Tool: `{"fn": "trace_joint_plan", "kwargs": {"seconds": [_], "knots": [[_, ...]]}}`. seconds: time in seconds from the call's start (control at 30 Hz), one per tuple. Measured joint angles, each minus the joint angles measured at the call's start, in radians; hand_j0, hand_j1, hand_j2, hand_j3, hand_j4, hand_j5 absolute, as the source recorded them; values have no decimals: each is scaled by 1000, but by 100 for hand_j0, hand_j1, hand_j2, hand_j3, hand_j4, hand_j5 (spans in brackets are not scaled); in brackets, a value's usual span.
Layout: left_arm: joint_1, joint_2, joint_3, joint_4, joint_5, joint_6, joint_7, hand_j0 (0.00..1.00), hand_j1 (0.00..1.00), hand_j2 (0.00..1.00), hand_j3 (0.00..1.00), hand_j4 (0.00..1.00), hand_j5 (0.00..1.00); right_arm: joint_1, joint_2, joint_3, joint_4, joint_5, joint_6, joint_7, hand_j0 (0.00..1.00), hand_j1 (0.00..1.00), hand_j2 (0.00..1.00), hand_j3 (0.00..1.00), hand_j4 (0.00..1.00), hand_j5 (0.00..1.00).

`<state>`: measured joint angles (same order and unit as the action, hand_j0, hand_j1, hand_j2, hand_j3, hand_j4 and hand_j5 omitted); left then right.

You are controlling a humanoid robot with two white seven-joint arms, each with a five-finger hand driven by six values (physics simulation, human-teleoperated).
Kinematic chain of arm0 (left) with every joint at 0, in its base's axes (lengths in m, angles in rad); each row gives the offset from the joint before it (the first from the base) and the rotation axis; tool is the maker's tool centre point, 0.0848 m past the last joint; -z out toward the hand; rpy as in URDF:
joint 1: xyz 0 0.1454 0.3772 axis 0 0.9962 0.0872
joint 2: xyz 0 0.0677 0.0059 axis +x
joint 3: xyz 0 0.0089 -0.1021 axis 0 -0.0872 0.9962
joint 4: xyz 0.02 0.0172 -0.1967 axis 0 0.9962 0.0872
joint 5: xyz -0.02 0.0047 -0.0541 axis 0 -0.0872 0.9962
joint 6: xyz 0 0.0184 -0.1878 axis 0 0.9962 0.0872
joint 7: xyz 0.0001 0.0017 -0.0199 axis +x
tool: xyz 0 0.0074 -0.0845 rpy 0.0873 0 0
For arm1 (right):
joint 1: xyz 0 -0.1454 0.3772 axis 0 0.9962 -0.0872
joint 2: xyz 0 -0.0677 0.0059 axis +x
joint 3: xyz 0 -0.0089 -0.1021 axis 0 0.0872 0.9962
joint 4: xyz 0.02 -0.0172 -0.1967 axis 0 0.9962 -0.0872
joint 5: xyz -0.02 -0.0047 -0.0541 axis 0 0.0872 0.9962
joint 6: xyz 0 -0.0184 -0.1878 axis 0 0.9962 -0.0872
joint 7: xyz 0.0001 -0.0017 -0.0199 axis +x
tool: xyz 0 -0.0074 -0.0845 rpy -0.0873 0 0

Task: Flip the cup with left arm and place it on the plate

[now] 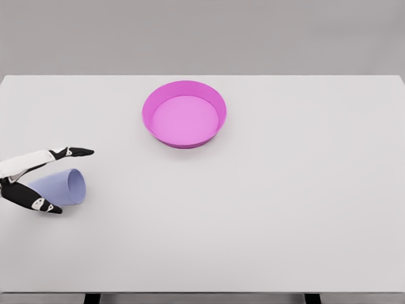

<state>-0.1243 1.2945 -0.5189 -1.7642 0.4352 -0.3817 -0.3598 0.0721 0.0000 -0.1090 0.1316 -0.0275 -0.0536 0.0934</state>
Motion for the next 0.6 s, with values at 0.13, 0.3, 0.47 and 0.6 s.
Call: {"fn": "trace_joint_plan", "kwargs": {"seconds": [0.13, 0.3, 0.47, 0.6], "knots": [[14, -11, 0, 0, -8, 19, 1, 100, 100, 100, 100, 100, 100, 0, 0, 0, 0, 0, 0, 0, 100, 100, 100, 100, 100, 100], [15, -15, 4, 0, -10, 64, 2, 100, 100, 100, 100, 100, 100, 0, 0, 0, 0, 0, 0, 0, 100, 100, 100, 100, 100, 100], [18, -15, 8, 0, -12, 85, 2, 100, 100, 100, 100, 100, 100, 0, 0, 0, 0, 0, 0, 0, 100, 100, 100, 100, 100, 100], [18, -18, 11, 0, -32, 90, 1, 100, 100, 100, 100, 100, 100, 0, 0, 0, 0, 0, 0, 0, 100, 100, 100, 100, 100, 100]]}}
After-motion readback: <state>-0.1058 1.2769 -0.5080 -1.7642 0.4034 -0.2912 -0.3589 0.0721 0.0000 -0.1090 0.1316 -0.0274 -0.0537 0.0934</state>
